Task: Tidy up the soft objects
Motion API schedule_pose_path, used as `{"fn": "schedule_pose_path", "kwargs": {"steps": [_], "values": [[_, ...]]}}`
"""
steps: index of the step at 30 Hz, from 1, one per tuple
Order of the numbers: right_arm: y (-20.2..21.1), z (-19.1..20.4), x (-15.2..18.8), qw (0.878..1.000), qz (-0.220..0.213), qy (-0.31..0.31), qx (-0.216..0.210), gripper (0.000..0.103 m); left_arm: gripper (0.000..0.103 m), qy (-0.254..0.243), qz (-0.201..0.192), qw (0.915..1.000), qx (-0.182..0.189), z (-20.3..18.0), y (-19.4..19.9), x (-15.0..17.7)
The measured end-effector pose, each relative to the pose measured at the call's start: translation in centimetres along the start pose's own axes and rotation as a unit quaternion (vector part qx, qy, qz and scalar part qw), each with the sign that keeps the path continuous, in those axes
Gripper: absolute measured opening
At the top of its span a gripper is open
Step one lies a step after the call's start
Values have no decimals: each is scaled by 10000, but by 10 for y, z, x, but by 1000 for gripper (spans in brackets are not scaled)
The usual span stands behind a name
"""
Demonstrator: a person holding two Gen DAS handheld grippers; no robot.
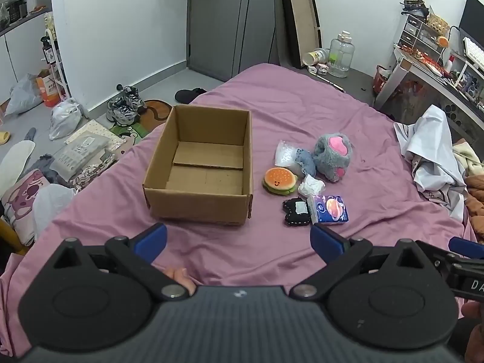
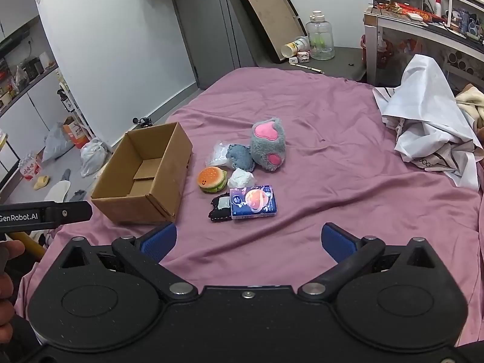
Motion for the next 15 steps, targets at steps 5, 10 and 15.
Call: {"fn": "schedule_pose_path", "kwargs": {"steps": [5,10,15], "values": [[1,-2,0,10000,7,-2,-8,103,100,-22,-27,10000,11,-4,2,0],[-1,-2,0,10000,14,4,-20,103,100,-34,-38,10000,51,-6,5,0],[1,-2,-1,10000,6,-11,-8,103,100,-6,-28,10000,39,-6,5,0]]}}
Point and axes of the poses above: each gripper's, at about its wrist camera, not at the fingertips, and y roughly against the way its jaws point, z to its left, x to its underside, the point moved 10 cm from there along -y, roughly the way its jaws point, and after that the axes turned 5 degrees about y, right-handed, at the moved point
